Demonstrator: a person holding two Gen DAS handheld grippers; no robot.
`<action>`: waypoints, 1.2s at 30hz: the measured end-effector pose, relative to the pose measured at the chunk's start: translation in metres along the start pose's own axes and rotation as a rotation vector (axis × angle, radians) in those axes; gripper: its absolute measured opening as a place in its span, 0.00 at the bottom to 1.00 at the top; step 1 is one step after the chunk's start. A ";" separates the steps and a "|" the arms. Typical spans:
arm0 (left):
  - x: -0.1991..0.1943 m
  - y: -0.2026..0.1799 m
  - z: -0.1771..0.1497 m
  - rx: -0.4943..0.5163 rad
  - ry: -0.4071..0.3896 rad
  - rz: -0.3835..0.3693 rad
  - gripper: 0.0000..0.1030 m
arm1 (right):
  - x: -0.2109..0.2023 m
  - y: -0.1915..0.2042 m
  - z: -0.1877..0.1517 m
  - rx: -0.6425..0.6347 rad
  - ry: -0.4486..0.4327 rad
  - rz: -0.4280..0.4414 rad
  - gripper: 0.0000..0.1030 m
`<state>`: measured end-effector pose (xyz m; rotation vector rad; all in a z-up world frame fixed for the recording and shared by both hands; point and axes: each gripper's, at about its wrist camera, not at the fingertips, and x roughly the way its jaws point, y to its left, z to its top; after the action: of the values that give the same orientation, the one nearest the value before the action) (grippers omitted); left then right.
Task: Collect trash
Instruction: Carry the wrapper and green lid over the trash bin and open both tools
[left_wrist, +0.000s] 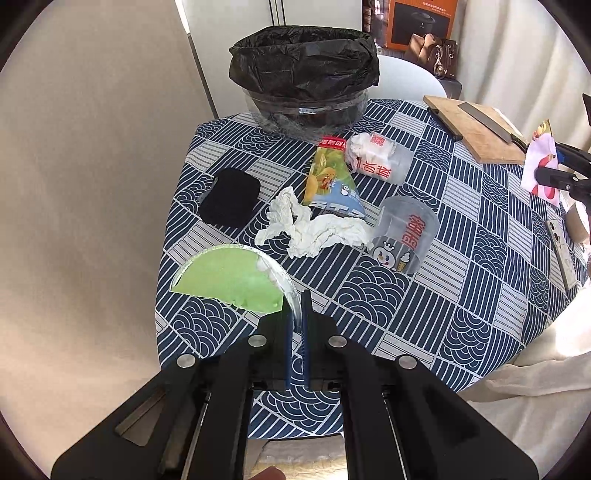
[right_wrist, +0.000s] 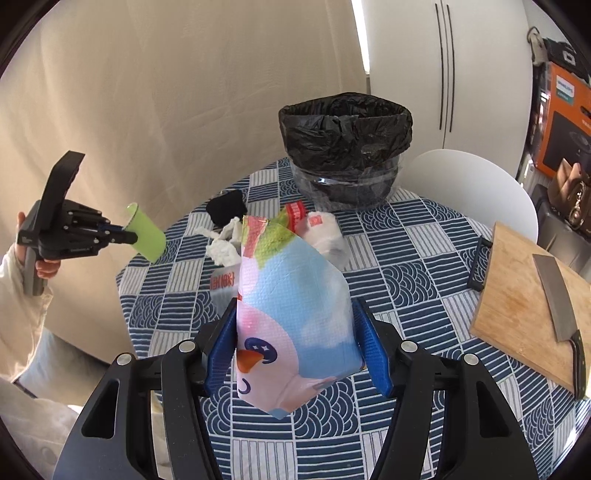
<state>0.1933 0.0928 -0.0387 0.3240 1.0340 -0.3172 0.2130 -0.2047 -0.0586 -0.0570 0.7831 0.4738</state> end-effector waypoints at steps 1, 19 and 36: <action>-0.002 0.004 0.004 0.007 -0.010 0.006 0.04 | 0.000 0.000 0.008 -0.002 -0.010 -0.004 0.55; -0.056 0.057 0.106 0.168 -0.225 0.038 0.04 | -0.009 0.008 0.129 0.034 -0.265 -0.029 0.55; -0.063 0.068 0.226 0.399 -0.528 -0.152 0.05 | 0.012 -0.014 0.212 0.200 -0.456 -0.013 0.55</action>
<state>0.3674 0.0697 0.1306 0.4888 0.4688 -0.7088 0.3674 -0.1658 0.0831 0.2258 0.3780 0.3741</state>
